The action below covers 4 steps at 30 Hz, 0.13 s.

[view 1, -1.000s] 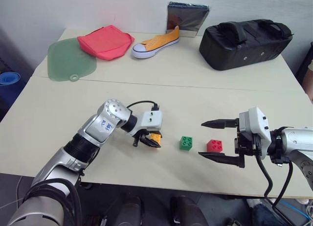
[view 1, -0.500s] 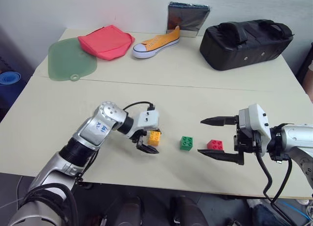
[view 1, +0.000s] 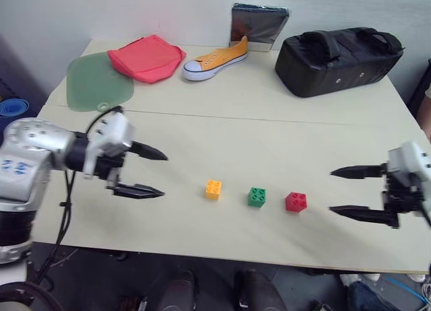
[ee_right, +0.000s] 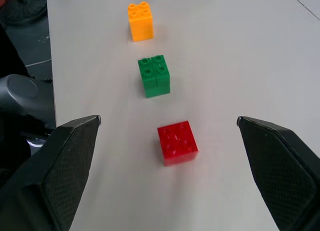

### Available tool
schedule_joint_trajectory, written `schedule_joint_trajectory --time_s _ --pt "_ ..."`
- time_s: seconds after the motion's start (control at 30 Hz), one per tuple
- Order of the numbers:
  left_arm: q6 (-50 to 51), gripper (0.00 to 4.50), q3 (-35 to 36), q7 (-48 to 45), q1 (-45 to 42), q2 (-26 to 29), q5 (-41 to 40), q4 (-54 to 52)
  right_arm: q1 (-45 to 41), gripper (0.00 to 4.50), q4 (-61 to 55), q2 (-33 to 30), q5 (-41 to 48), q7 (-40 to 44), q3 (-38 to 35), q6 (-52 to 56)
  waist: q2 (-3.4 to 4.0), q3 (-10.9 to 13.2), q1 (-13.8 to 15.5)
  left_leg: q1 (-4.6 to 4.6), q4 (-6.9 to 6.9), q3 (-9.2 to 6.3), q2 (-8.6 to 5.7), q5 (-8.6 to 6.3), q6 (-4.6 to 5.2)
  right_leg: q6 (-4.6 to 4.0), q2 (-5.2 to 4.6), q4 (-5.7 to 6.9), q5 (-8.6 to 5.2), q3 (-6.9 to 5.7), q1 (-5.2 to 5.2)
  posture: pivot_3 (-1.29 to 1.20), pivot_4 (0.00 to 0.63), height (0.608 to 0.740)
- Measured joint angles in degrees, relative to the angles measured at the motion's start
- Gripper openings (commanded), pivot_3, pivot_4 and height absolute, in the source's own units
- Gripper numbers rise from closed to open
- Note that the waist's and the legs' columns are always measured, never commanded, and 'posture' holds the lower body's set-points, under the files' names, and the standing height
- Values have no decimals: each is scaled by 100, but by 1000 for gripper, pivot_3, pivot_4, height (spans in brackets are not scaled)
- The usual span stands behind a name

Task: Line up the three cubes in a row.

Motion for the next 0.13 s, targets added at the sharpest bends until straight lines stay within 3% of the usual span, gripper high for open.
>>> schedule_joint_trajectory --time_s 0.13 --pt "-88 4461 628 -220 390 453 -246 94 319 4500 435 -106 -20 562 -546 -6 3 2 -38 -1 -7 0 0 1 -2 -2 -1 -1 -1 0 -3 0 150 740"
